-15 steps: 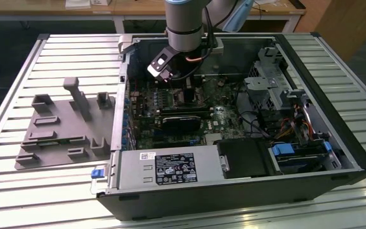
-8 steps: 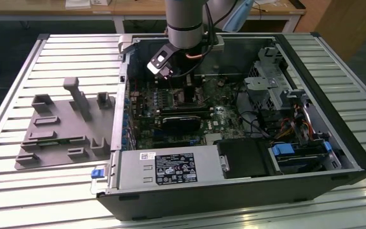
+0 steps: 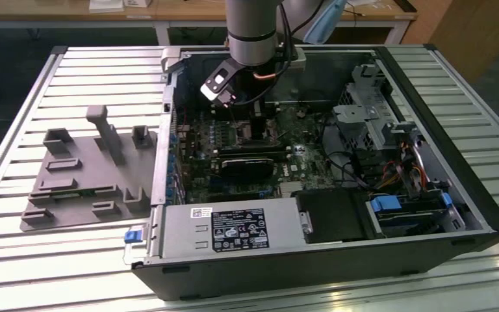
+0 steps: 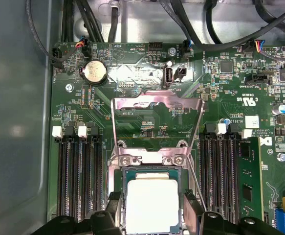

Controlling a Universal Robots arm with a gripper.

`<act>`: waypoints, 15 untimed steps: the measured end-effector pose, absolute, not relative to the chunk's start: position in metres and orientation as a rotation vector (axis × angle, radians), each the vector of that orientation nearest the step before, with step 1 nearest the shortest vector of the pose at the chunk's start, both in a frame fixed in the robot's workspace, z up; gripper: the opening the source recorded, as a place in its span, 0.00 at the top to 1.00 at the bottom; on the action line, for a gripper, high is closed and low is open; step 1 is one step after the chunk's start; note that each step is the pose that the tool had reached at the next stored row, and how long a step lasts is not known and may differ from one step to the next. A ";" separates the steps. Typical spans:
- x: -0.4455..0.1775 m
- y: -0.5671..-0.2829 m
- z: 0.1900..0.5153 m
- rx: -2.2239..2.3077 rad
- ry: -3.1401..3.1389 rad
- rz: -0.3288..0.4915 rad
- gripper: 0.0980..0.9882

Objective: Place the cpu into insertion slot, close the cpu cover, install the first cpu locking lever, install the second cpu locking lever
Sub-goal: 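Place the cpu into insertion slot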

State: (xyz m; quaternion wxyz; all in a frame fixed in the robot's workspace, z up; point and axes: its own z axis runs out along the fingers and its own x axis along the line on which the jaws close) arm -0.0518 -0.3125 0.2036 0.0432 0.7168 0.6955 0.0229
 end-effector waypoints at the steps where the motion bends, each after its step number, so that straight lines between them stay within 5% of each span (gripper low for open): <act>1: -0.052 -0.313 0.204 2.192 2.127 0.070 0.44; 8: -0.052 -0.313 0.204 2.192 2.127 0.070 0.78; 15: -0.052 -0.313 0.204 2.192 2.127 0.070 0.78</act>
